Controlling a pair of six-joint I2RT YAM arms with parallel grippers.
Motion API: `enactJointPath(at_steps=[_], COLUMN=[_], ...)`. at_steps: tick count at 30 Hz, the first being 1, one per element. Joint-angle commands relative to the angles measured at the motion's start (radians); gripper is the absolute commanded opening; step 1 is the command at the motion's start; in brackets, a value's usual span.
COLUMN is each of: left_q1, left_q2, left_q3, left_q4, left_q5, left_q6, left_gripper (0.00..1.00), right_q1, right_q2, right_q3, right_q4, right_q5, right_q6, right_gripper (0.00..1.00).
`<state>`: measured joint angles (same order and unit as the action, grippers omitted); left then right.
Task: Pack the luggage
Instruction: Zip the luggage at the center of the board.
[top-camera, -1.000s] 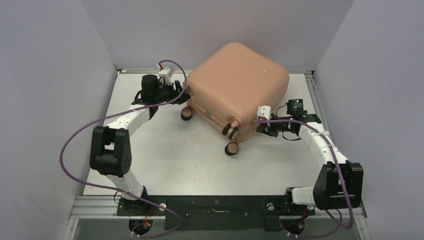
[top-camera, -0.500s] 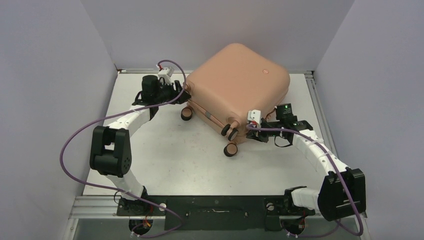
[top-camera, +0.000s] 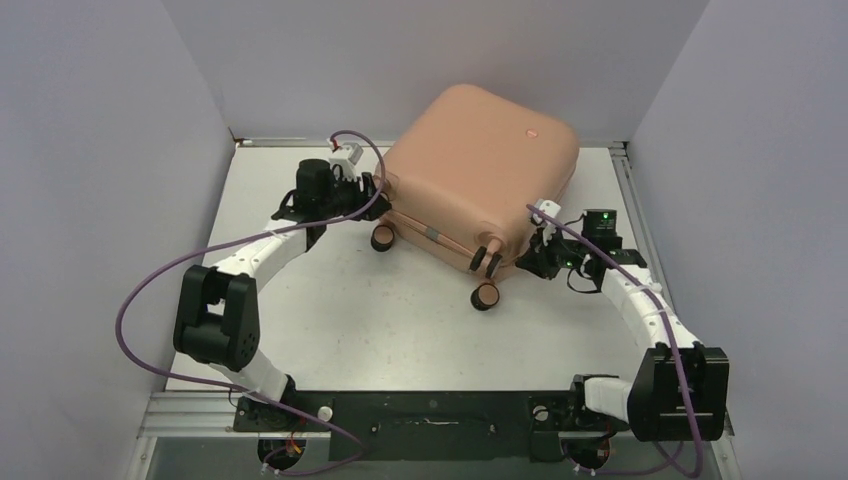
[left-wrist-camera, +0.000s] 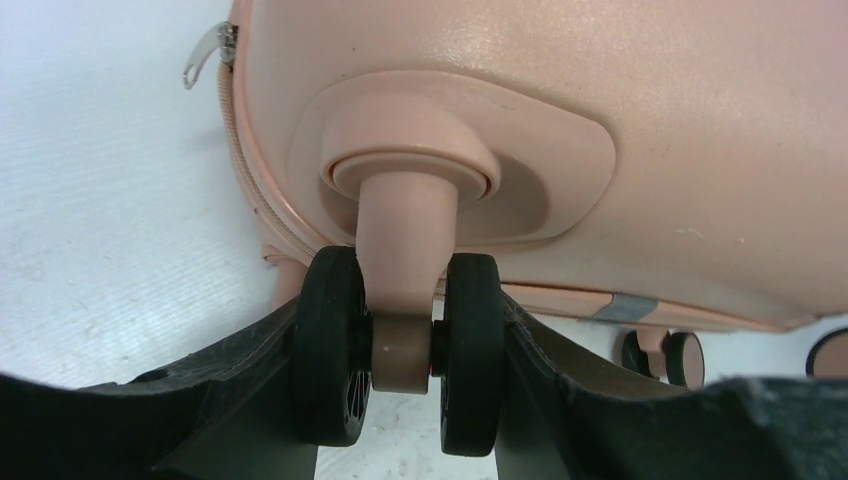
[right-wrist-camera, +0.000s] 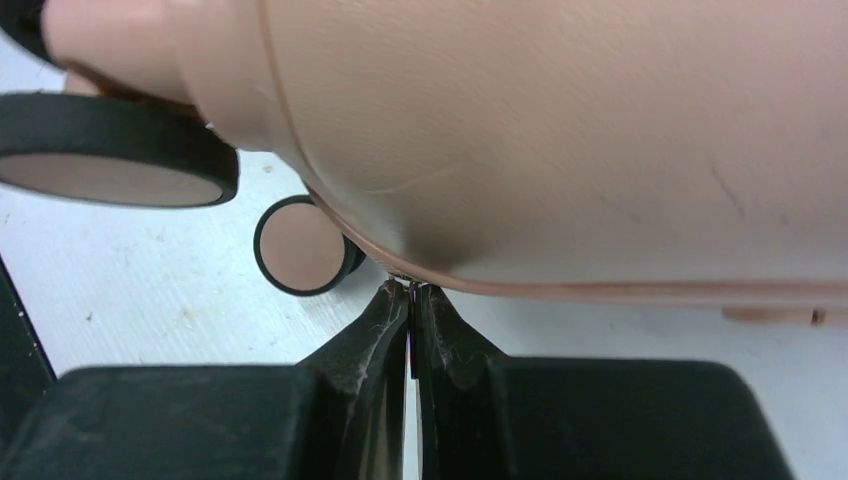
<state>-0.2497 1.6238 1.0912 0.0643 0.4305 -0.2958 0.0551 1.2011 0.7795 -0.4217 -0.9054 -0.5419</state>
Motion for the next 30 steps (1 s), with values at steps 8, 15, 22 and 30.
enactJointPath(at_steps=[8, 15, 22, 30], left_q1=[-0.206, -0.308, -0.348, -0.350], left_q2=[-0.036, -0.004, 0.049, 0.096], left_q3=[-0.045, -0.044, -0.016, 0.024], left_q4=[-0.162, -0.022, 0.063, 0.121], left_q5=[0.084, 0.185, 0.196, 0.191], left_q6=[-0.037, -0.226, -0.363, -0.463], left_gripper=[0.00, 0.00, 0.00, 0.00], right_q1=[-0.200, -0.366, -0.437, -0.435], right_q2=[0.091, 0.111, -0.016, 0.007], right_q3=[0.052, 0.059, 0.026, 0.004], right_q4=[0.324, 0.308, -0.134, -0.578], right_q5=[0.093, 0.021, -0.203, -0.282], right_q6=[0.091, 0.069, -0.355, -0.879], right_gripper=[0.05, 0.05, 0.05, 0.05])
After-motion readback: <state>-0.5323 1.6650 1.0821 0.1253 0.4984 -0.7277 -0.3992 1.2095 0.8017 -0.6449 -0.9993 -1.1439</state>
